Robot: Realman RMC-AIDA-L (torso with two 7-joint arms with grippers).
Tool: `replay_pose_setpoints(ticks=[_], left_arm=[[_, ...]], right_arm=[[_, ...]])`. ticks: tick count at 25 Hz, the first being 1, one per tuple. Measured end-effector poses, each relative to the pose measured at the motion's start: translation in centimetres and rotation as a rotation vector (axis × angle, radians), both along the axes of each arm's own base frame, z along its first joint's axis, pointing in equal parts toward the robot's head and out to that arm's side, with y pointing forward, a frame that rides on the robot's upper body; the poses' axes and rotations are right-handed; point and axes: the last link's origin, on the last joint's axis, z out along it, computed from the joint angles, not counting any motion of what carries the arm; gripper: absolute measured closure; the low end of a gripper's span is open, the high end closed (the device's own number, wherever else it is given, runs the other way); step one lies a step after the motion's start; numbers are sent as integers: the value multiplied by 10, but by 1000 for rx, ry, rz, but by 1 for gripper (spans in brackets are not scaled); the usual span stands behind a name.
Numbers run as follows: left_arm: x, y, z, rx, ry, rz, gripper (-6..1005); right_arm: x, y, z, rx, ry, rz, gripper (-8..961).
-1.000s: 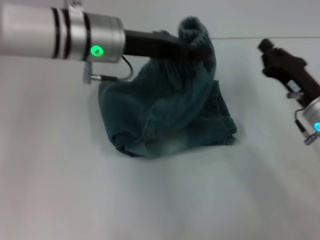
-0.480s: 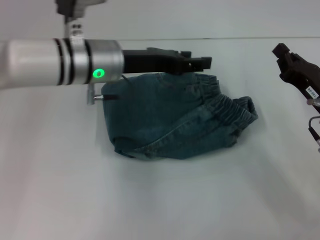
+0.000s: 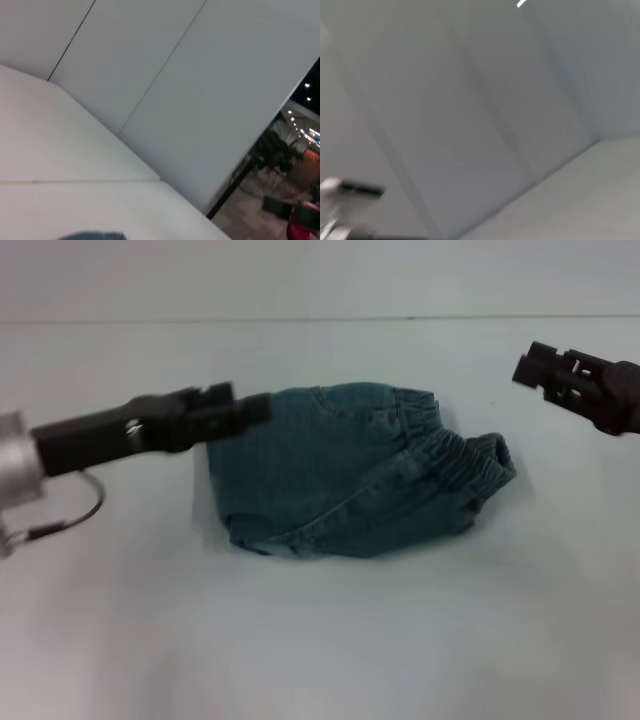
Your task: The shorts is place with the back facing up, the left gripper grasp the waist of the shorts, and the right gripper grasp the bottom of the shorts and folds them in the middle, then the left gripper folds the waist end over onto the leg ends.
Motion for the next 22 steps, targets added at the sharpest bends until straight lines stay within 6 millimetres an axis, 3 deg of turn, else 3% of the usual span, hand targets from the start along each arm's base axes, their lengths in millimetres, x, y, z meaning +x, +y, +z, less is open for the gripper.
replay_pose_setpoints(ticks=[3, 7, 11, 18, 22], left_arm=[[-19, -21, 4, -3, 20, -11, 107], [-34, -39, 5, -8, 25, -3, 79], [-40, -46, 4, -36, 43, 6, 80], [-42, -46, -2, -76, 79, 7, 82], [-42, -46, -2, -75, 80, 9, 82]], right_arm=[[-3, -14, 14, -118, -95, 84, 546], [11, -29, 24, -191, -214, 87, 344], [27, -39, 29, -191, -247, 33, 272], [36, -40, 20, -201, -274, -19, 145], [37, -39, 13, -217, -294, -32, 145]])
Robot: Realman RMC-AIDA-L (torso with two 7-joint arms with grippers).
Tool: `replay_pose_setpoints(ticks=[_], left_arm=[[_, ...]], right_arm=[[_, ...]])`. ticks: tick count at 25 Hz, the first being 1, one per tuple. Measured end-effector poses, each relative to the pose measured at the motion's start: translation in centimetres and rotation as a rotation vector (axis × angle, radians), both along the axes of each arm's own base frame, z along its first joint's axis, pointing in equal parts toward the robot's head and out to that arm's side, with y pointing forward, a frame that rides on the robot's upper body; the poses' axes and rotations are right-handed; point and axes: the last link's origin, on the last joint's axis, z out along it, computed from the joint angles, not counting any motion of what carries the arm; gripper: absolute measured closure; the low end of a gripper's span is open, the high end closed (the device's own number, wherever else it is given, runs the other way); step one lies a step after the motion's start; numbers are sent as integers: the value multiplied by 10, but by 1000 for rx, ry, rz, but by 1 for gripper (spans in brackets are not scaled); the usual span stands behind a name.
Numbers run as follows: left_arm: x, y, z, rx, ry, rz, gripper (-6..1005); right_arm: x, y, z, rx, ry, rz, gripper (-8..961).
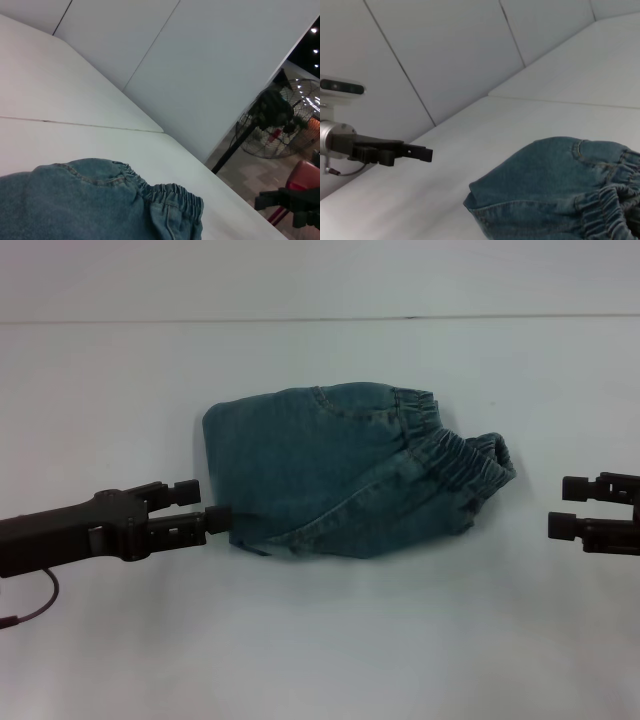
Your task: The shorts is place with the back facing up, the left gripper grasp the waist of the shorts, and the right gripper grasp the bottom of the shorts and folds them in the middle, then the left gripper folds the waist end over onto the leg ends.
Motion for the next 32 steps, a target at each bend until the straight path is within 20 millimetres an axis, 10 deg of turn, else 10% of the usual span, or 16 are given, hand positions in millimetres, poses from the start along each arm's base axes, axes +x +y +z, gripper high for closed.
replay_pose_setpoints(ticks=[32], left_arm=[[6, 1, -5, -13, -27, -9, 82]], right_arm=[[0, 5, -5, 19, -15, -18, 145]])
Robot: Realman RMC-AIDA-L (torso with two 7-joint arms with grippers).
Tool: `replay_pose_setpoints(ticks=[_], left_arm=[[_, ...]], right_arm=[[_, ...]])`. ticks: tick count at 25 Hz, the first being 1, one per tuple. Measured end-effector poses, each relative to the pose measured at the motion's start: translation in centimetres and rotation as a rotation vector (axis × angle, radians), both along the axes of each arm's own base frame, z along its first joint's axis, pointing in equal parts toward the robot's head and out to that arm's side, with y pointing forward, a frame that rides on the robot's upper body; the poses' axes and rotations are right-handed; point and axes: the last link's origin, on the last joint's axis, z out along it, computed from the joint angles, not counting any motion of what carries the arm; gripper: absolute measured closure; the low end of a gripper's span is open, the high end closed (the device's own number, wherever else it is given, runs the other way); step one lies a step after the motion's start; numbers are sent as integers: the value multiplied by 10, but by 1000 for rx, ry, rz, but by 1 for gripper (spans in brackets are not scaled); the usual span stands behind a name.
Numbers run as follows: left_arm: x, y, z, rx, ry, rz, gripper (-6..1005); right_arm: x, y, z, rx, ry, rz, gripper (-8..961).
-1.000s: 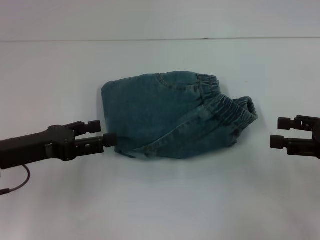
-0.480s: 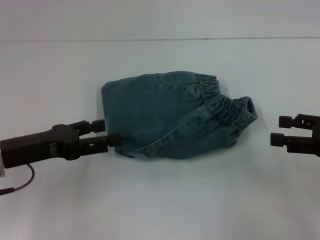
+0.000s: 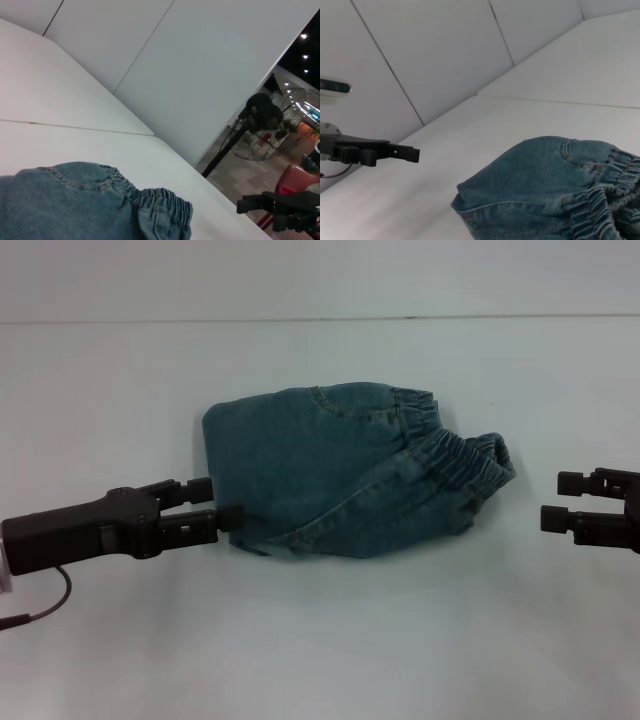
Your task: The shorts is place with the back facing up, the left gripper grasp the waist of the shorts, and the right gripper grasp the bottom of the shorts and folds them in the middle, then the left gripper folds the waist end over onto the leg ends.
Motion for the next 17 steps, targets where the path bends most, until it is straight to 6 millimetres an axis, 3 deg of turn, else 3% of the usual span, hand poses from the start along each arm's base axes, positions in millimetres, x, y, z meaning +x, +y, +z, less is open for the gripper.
replay_pose_setpoints(ticks=[17], left_arm=[[1, 2, 0, 1, 6, 0, 82]], right_arm=[[-1, 1, -1, -3, 0, 3, 145]])
